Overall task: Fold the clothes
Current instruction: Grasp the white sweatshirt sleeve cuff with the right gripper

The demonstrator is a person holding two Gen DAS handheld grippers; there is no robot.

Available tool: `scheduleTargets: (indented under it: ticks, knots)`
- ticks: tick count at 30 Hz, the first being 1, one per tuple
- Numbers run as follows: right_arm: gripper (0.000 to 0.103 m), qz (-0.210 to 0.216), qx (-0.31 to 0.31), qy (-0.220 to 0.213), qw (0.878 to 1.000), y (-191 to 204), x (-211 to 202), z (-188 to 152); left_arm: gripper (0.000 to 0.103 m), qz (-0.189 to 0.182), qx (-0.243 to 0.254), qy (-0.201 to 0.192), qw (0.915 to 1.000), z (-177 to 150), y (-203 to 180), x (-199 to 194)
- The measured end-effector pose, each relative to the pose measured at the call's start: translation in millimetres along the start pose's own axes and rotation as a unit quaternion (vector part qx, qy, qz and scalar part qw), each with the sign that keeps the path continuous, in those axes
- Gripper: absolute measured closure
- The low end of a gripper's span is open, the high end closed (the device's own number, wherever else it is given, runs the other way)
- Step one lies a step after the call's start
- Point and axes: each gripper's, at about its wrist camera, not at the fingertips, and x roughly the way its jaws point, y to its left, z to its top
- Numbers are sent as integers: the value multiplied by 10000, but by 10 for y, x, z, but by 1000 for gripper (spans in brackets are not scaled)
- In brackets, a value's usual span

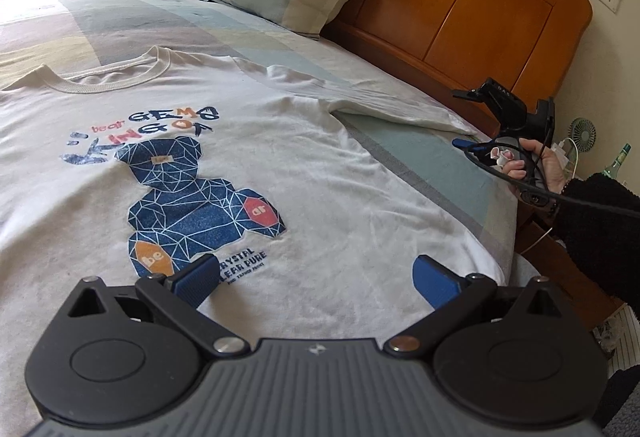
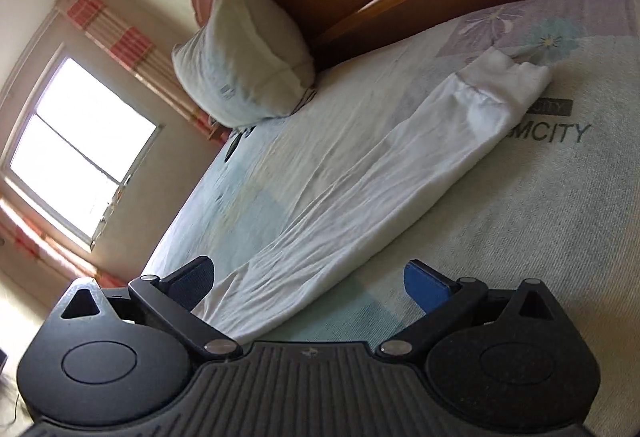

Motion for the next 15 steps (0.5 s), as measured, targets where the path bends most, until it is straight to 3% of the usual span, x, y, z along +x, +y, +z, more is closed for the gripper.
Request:
scheduleTargets:
  ticks: [3,11,15]
  knots:
    - [0,-33,80,-226,9997,-68,70,60,1,-36,-79,-29,10000,7,34,-4]
    - [0,-541,-396,-257,9974,55,344,137,1,-24,-111,-34,9999,12,46,0]
    - [0,-549,-523,-372,9964,23,334,170,1,-20,-108,-29,9999,14,46,-1]
